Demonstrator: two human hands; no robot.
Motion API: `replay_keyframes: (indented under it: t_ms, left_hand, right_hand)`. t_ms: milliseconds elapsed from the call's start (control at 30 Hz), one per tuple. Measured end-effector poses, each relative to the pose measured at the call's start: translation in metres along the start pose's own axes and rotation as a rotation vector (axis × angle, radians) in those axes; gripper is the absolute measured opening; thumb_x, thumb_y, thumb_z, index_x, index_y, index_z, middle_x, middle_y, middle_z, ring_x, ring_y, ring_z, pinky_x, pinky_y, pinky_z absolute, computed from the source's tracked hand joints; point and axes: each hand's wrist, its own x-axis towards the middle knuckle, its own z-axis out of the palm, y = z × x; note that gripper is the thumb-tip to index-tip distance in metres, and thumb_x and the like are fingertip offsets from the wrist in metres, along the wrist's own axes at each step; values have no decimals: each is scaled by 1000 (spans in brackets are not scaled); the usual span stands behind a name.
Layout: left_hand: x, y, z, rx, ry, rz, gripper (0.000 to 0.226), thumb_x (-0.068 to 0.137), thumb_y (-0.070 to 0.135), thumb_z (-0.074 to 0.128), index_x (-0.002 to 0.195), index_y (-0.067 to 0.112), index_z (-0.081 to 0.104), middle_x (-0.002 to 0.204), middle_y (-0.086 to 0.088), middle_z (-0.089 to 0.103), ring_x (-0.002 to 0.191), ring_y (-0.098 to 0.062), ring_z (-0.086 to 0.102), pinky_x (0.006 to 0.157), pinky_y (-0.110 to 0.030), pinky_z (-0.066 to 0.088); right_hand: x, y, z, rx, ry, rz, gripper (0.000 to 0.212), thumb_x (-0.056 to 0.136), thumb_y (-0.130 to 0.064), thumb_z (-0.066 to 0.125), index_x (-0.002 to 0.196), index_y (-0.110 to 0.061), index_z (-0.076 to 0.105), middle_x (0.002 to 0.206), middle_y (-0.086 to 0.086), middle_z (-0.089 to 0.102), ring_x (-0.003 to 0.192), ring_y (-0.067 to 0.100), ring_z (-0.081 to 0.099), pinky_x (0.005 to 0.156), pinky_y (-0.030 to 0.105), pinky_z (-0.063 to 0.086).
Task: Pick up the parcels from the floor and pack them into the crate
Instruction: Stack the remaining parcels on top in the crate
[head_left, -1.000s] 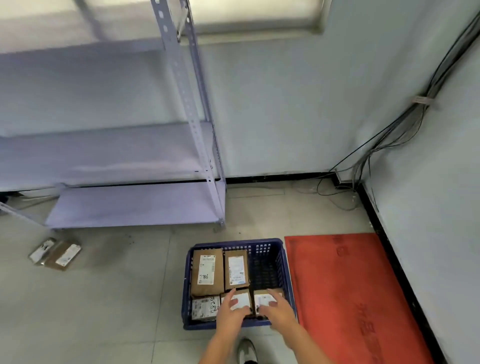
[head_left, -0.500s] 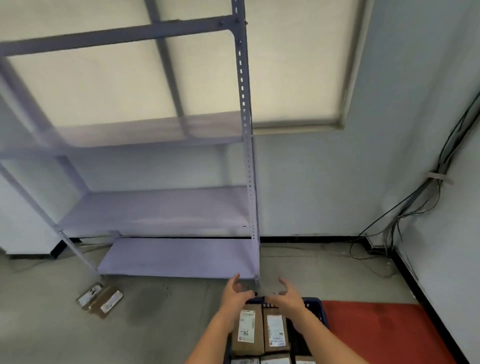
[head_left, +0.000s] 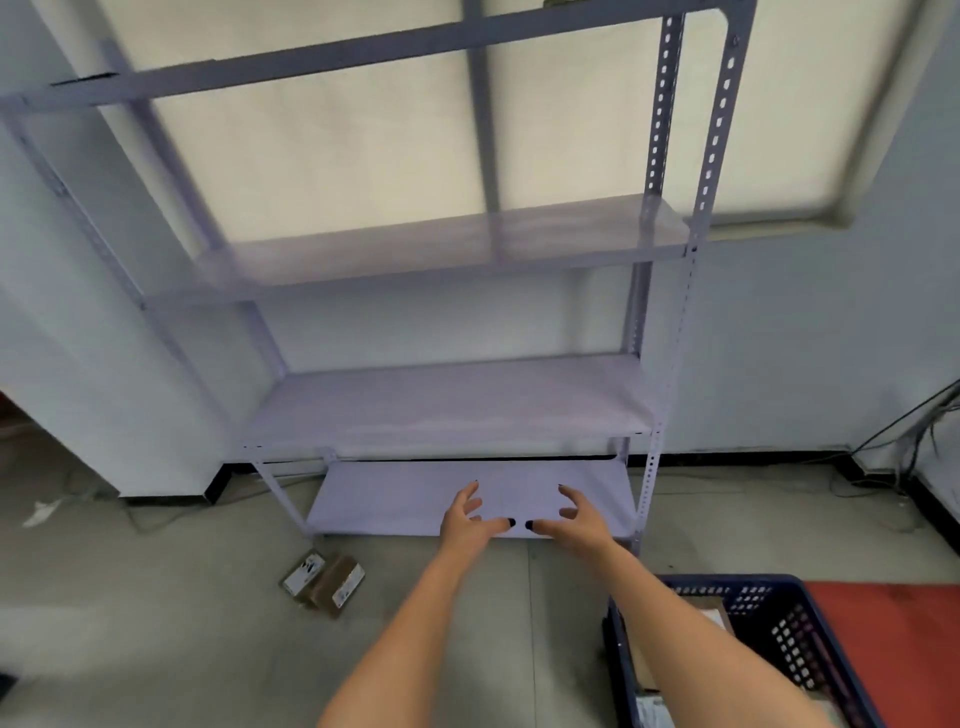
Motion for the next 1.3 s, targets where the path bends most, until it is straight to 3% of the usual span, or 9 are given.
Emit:
replay_keyframes:
  t_ms: [467,767,900,1067,1133,1233,1300]
  left_hand:
    - [105,-44,-209,-71,75,-91,77,75,7,74,141,15,35,144,-13,41,127,-29,45,102,-37,43]
    - [192,-88,-429,-32,14,-104,78,76,2,72,143,13,34,143,-15,41,127,-29,45,94,-29,40]
    - [212,-115,-506,-36,7,-189,76,75,-2,71,140,14,36,141,-11,45,125,-26,48,93,-29,42]
    - [239,-150,-553,1,-25,-287,73,72,-1,70,138,13,41,137,-11,51,124,-25,50,102,-34,40]
    - [254,-165,-561,13,-41,-322,84,62,7,76,139,12,40,137,-13,51,123,-26,51,104,-34,38]
    - [289,-204,-564,0,-66,-355,96,47,19,69,139,9,40,137,-15,49,123,-26,51,96,-27,37]
    - [321,-246,-560,-8,-68,-372,93,50,17,73,137,10,42,135,-14,51,115,-24,53,90,-25,36]
  right_hand:
    - [82,-70,209,-81,-113,40,87,77,-20,75,148,-16,25,149,17,33,133,30,41,103,35,40]
    - [139,-102,418,30,-65,121,83,76,-14,77,145,-14,31,141,20,40,124,33,49,102,39,44]
    - [144,-115,497,51,-109,195,82,79,-8,73,146,-11,27,142,23,37,124,34,48,93,32,43]
    - [169,-108,553,47,-82,287,79,78,-5,73,144,-10,30,139,24,41,115,31,52,94,33,44]
    - [189,-97,570,40,-56,318,78,77,-5,74,143,-10,32,137,23,44,114,31,53,91,33,45]
    - [229,-61,593,40,-31,361,76,76,-5,75,141,-10,36,133,22,47,100,26,54,75,24,48]
    - [265,-23,610,48,-5,385,76,74,-7,76,140,-11,38,130,21,50,99,25,55,77,27,48]
